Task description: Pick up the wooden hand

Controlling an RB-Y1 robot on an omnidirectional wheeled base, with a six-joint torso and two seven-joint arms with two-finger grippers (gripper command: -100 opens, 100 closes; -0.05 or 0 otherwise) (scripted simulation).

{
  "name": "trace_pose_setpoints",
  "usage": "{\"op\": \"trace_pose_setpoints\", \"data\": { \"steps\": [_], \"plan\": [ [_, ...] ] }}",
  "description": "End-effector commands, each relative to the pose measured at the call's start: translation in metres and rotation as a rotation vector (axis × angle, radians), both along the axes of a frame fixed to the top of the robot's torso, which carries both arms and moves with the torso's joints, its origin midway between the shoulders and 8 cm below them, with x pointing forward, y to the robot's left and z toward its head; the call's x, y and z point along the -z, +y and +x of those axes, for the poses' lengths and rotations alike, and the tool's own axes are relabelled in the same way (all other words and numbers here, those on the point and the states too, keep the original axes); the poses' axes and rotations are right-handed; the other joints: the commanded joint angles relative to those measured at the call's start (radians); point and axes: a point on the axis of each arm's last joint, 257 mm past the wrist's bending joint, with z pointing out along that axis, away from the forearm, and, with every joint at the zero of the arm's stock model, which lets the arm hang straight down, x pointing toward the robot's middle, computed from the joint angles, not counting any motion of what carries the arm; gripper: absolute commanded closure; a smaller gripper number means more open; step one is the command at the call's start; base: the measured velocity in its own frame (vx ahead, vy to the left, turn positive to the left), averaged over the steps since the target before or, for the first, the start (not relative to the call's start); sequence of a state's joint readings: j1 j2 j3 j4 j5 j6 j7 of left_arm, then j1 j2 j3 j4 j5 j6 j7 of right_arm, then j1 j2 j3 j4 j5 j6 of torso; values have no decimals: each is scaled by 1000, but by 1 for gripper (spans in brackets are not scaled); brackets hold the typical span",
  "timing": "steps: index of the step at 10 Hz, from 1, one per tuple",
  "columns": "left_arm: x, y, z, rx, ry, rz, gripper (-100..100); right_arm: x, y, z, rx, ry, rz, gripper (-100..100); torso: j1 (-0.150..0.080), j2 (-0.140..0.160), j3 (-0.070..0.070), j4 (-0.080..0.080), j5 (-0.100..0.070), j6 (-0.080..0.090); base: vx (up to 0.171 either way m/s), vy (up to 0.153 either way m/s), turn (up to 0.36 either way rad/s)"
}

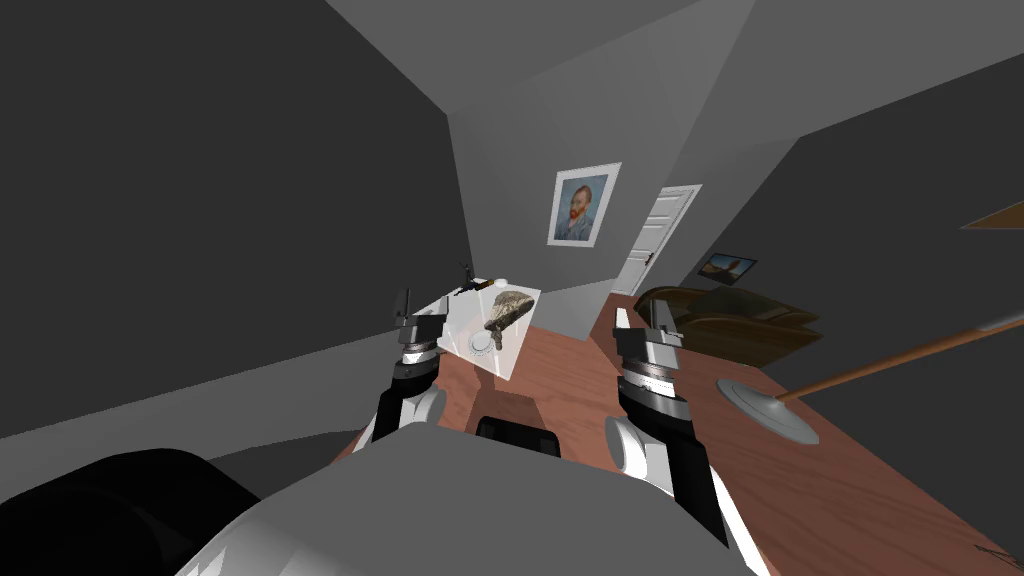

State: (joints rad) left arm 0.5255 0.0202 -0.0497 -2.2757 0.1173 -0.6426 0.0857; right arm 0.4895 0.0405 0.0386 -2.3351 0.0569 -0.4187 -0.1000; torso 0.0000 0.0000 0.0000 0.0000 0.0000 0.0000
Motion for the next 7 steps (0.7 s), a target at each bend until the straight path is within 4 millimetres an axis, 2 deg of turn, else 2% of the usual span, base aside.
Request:
{"op": "trace_pose_setpoints", "data": {
  "steps": [1, 5, 6, 7],
  "plan": [
    [11, -1, 11, 32, 48, -10, -100, 0, 0, 0, 0, 0, 0, 0, 0, 0, 0, 0, 0, 0, -4, -36, 49],
    [42, 1, 37, 87, 174, -39, -100, 0, 0, 0, 0, 0, 0, 0, -5, 1, 1, 0, -1, 0, -19, -69, 50],
    [43, 1, 38, 87, 180, -40, -100, 0, 0, 0, 0, 0, 0, 0, -4, 2, 1, 0, -1, 0, -15, -43, 19],
    [55, 3, 47, 100, 225, -50, -100, 0, 0, 0, 0, 0, 0, 0, -3, 1, 1, 0, -1, 0, -12, -37, 37]
  ]
}}
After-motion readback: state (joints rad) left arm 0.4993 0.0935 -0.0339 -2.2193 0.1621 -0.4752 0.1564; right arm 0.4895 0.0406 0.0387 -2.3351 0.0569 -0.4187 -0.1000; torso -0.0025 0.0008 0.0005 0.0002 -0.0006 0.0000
